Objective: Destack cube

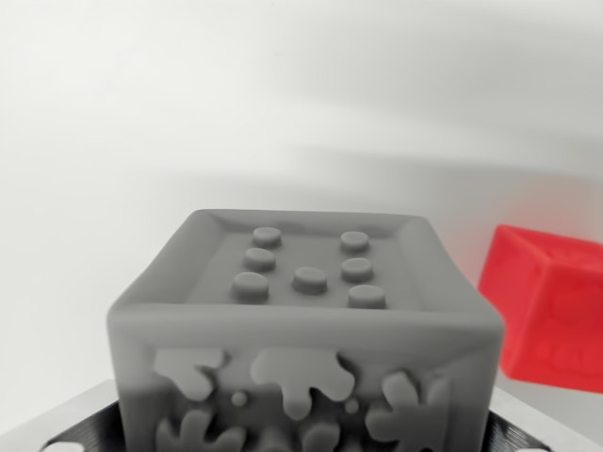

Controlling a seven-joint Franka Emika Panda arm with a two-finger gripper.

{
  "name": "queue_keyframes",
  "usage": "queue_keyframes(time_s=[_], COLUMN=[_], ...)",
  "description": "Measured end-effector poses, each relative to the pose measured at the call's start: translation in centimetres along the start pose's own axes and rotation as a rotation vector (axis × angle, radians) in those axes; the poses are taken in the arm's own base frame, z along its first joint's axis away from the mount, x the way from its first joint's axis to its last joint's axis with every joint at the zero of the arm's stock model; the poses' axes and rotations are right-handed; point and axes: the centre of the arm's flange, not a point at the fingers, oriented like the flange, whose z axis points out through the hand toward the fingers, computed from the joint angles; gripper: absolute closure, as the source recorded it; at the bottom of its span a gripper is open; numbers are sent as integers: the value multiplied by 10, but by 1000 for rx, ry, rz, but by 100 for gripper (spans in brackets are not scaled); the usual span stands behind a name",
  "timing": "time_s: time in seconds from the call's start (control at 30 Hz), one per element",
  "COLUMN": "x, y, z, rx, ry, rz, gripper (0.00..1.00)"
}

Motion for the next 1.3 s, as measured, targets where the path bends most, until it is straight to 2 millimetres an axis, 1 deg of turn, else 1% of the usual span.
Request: queue_keyframes(time_s=[1.3], x=[-38], y=[-66], z=[6], rx=[-1], ry=[0], rz=[-95], gripper=[100])
